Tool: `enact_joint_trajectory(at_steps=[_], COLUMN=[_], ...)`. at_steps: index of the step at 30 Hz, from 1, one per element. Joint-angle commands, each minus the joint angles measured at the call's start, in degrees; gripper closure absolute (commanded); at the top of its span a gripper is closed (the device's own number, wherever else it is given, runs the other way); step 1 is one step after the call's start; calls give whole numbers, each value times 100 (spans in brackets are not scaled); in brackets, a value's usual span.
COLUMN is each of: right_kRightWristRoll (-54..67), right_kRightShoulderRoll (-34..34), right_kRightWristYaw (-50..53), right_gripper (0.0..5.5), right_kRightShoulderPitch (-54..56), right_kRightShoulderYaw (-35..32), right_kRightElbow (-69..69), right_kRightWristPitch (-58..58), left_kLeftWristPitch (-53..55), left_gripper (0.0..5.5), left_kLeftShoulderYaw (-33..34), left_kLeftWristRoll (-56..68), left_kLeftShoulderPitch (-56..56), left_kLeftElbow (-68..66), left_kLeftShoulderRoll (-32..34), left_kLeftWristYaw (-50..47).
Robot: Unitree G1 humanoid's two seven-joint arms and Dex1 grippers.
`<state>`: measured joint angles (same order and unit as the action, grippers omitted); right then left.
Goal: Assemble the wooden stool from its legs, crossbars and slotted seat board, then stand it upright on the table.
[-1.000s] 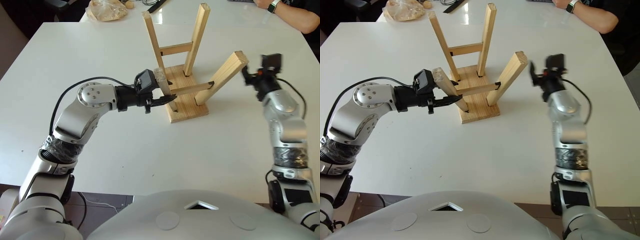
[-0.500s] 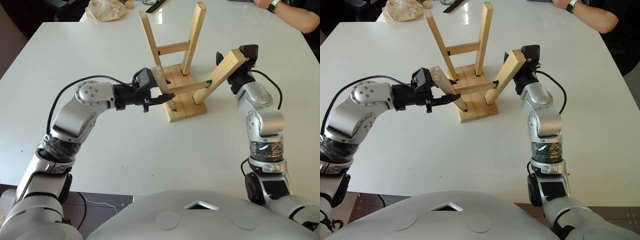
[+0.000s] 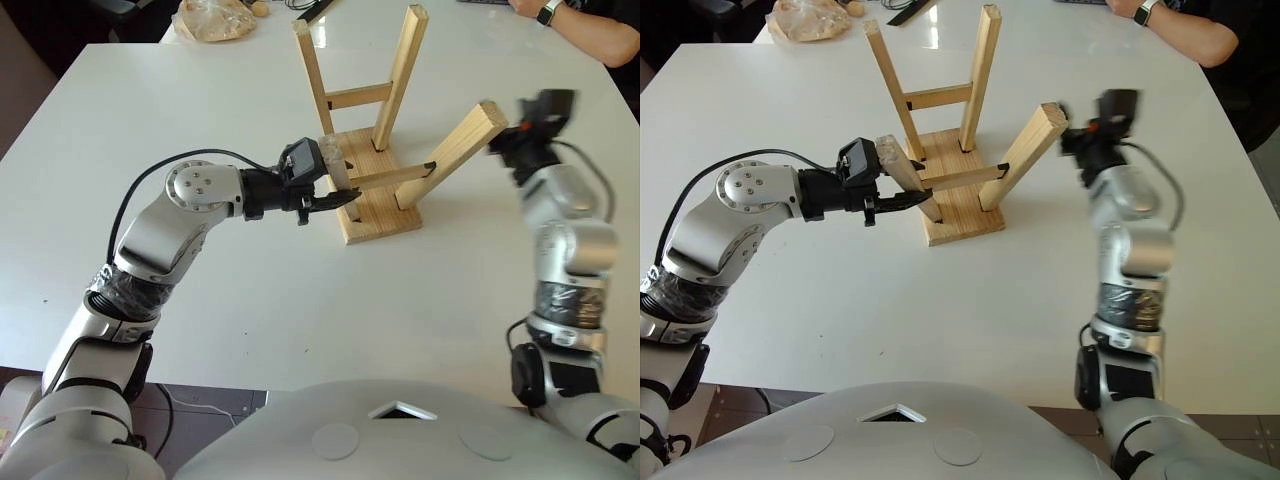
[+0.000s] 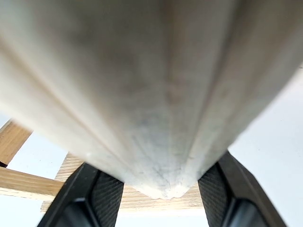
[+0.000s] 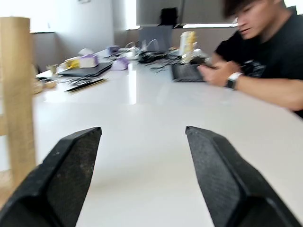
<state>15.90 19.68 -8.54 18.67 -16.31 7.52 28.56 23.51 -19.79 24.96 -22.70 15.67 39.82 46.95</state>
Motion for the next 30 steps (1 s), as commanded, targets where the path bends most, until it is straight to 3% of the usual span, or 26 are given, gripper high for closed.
enact_joint_trajectory(at_steps=[1,6,11,18,30], right_kRightWristRoll=[792,2543,3412,1783,659], right_kRightShoulderRoll=[-72,-399,-184,12,-508], right_kRightWristYaw=[-321,-385,-431,-456,-394], right_gripper=[220,220,220,220,220], right_kRightShoulderPitch=[1070,1678,982,238,520], right_kRightShoulderYaw=[-243,205,1040,2398,2569], right_kRightElbow=[807,2409,3452,3389,2779], right_kRightWristPitch=[-549,154,1039,638,-83], left_kLeftWristPitch=[636,712,891,1000,1007], left_gripper=[345,345,345,345,345], left_kLeftShoulderYaw=[-565,-594,-508,-517,-515], left_kLeftWristRoll=[-693,-672,-639,-628,-653], left_kLeftShoulderPitch=[513,412,275,156,170], left_kLeftElbow=[-389,-426,-435,-417,-384], left_kLeftShoulderRoll=[146,45,-45,-112,-86], left_kLeftWristYaw=[-55,-159,-341,-394,-392])
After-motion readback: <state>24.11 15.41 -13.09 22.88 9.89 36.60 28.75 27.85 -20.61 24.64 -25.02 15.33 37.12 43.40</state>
